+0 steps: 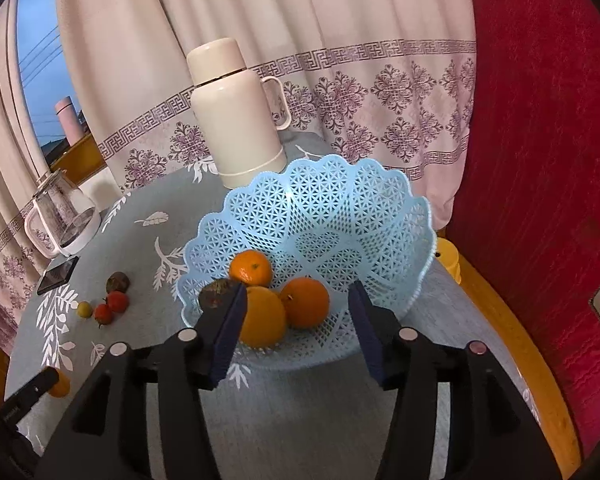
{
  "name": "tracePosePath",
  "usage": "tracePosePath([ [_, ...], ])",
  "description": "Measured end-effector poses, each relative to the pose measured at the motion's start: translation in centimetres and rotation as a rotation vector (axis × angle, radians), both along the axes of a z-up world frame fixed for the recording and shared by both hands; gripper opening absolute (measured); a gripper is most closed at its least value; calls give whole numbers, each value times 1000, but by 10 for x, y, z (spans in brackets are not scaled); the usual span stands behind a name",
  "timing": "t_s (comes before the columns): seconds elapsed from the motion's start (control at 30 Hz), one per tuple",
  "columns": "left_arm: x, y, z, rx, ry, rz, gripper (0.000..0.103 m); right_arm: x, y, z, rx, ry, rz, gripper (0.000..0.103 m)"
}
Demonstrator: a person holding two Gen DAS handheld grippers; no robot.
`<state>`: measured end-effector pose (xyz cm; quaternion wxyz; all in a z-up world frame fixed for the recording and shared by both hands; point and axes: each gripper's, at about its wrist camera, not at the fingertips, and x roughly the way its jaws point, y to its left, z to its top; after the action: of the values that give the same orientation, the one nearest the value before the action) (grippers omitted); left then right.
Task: Organize fruits
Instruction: 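Carry the large orange into the basket and open the left gripper while the right withdraws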
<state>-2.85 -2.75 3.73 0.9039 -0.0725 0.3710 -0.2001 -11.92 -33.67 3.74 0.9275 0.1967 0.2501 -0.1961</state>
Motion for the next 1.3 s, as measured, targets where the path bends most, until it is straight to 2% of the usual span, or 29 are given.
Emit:
tracePosePath([
  [0.4,-2,-6,3,28,0,-1,42,-36,-12,-13,26,-32,-126,59],
  [0.53,-1,-20,11,33,-18,-30,42,-34,-11,-16,27,-17,-119,59],
  [0.87,5,-96,43,47,-88,-193,42,-37,-12,-24,64,-27,-113,60],
  [1.03,15,-138,47,71,-98,-263,42,-39,-11,-27,65,-37,-104,64],
  [1.3,37,-194,45,102,-105,-329,42,-39,-8,-28,58,-43,-83,65],
])
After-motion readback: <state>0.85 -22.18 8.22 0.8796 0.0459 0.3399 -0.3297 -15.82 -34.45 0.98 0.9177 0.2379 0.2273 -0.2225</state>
